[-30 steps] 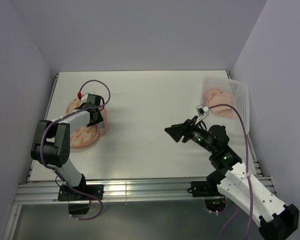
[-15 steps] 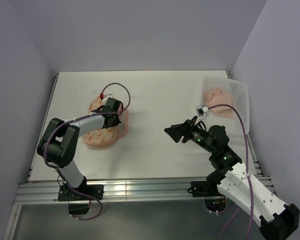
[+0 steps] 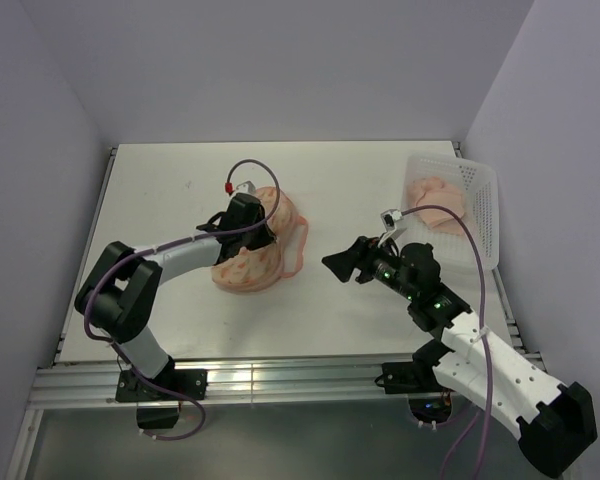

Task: Place the bra in the laundry bag and zip it closed

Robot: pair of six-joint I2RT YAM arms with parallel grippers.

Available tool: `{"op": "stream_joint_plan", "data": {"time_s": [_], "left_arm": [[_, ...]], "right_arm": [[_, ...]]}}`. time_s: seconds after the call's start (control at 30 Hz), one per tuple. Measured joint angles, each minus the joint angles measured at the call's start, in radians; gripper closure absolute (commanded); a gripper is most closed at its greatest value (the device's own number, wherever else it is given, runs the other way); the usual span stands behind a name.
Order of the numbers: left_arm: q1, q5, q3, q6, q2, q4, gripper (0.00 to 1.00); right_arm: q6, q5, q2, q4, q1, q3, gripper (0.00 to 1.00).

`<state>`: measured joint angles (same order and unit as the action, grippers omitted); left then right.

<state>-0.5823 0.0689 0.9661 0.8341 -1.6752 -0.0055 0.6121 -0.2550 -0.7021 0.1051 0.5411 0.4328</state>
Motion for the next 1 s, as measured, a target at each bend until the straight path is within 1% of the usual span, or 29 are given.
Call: {"op": "stream_joint_plan", "data": {"time_s": [0.07, 0.13, 0.17, 0.3, 0.43, 0.53, 0.63, 0.7, 0.8, 0.93, 1.0], "left_arm": [[-0.002, -0.026, 0.000, 0.016, 0.003, 0.019, 1.00], [-0.003, -0.052, 0.000, 0.029, 0.014, 0.037, 1.00], [-0.003, -0.064, -0.001, 0.036, 0.026, 0.045, 1.00], [0.011, -0.098, -0.039, 0.055, 0.134, 0.070, 1.00], [0.055, -0.117, -0.093, 0.071, 0.258, 0.102, 1.00], [0.067, -0.113, -0.133, 0.079, 0.285, 0.130, 1.00], [0.082, -0.109, -0.204, 0.093, 0.291, 0.144, 1.00], [0.119, -0.109, -0.261, 0.101, 0.313, 0.144, 1.00], [0.206, -0.062, -0.314, 0.103, 0.388, 0.095, 1.00], [0.312, 0.032, -0.322, 0.084, 0.519, 0.062, 1.00], [0.355, 0.068, -0.313, 0.068, 0.554, 0.047, 1.00]], "right_arm": [[0.006, 0.021, -0.043, -0.001, 0.006, -0.005, 0.22], [0.010, 0.044, -0.072, -0.001, 0.012, -0.014, 0.28], [0.013, 0.054, -0.079, -0.004, 0.014, -0.016, 0.28], [0.013, 0.095, -0.092, -0.010, 0.017, -0.016, 0.28], [-0.001, 0.135, -0.103, -0.009, 0.018, -0.016, 0.24], [-0.009, 0.149, -0.154, -0.008, 0.018, -0.013, 0.23], [-0.011, 0.160, -0.215, -0.013, 0.018, -0.011, 0.22], [-0.012, 0.166, -0.249, -0.018, 0.018, -0.003, 0.23], [-0.014, 0.175, -0.311, -0.025, 0.018, 0.035, 0.23], [-0.011, 0.185, -0.428, -0.016, 0.026, 0.106, 0.25], [-0.010, 0.192, -0.497, -0.008, 0.044, 0.146, 0.25]]}}
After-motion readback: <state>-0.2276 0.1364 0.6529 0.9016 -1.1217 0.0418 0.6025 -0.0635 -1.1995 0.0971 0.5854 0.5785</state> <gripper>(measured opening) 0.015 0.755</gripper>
